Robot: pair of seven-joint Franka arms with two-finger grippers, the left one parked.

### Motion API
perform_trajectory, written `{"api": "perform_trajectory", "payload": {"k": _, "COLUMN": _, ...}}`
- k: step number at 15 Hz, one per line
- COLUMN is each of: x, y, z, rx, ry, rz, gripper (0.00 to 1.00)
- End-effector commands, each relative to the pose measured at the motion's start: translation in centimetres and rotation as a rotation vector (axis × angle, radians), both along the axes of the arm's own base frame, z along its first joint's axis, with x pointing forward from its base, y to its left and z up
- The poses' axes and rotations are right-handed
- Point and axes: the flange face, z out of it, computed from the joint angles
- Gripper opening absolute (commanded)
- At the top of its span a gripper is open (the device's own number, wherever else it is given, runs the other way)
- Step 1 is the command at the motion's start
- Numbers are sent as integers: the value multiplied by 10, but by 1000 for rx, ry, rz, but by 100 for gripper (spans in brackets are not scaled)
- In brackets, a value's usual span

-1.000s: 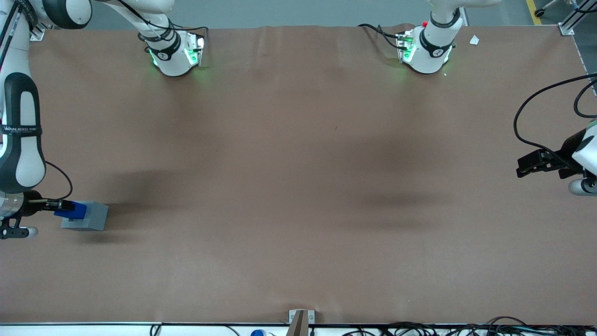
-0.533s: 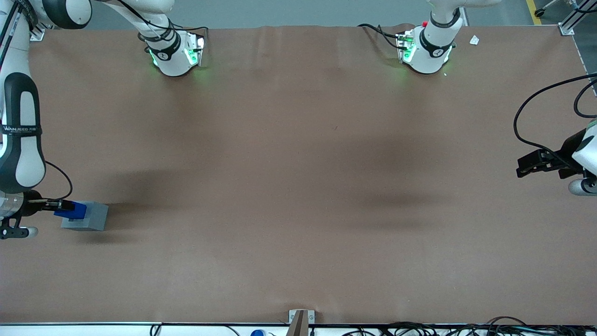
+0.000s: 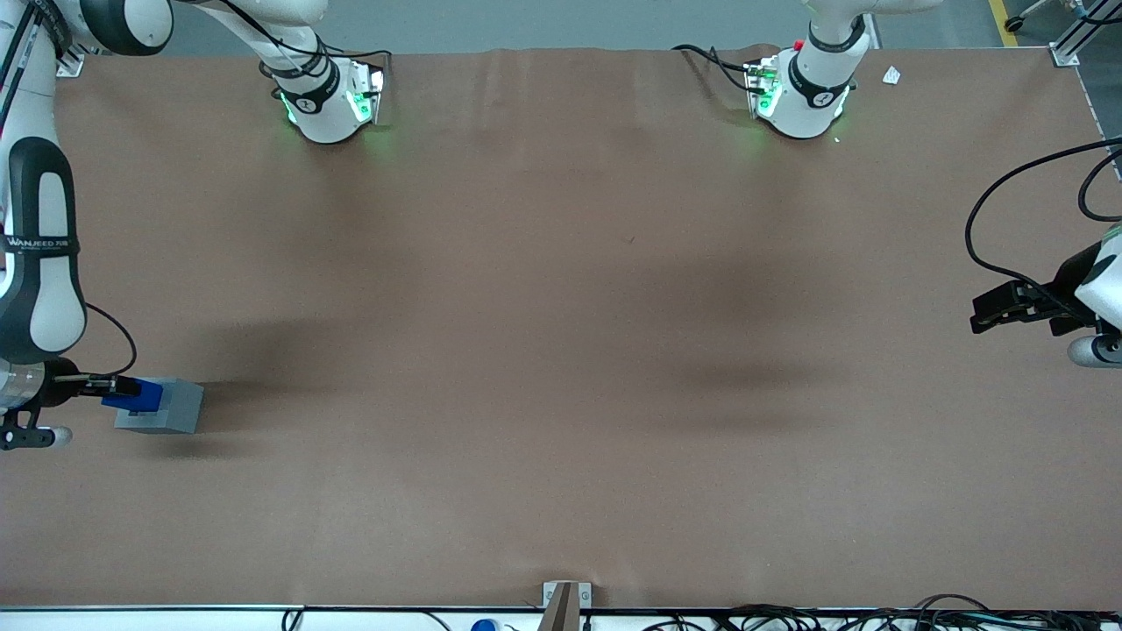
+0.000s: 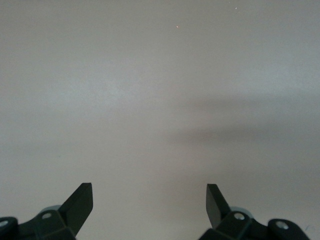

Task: Insert blue part into gray base with right arm
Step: 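Lower the blue block into the gray base opening and press down, then open the right gripper and lift it off the block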

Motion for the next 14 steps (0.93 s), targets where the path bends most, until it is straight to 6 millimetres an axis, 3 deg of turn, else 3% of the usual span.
{"api": "perform_trajectory", "payload": {"k": 1, "x": 6, "y": -1, "z": -15, "rx": -10, "ry": 0, "rz": 12, "gripper": 1}}
{"api": "perform_trajectory", "payload": {"k": 11, "x": 13, "y": -2, "z": -12, "rx": -14, "ry": -8, "rz": 13, "gripper": 1}}
{"api": "perform_trajectory", "payload": {"k": 12, "x": 13, "y": -1, "z": -14, "rx": -12, "ry": -7, "rz": 13, "gripper": 4}}
{"api": "perform_trajectory", "payload": {"k": 13, "x": 13, "y": -1, "z": -16, "rx": -11, "ry": -6, "rz": 15, "gripper": 16}}
{"api": "perform_trajectory", "payload": {"k": 14, "x": 13, "y": -1, "z": -16, "rx": -10, "ry": -8, "rz": 15, "gripper": 41}}
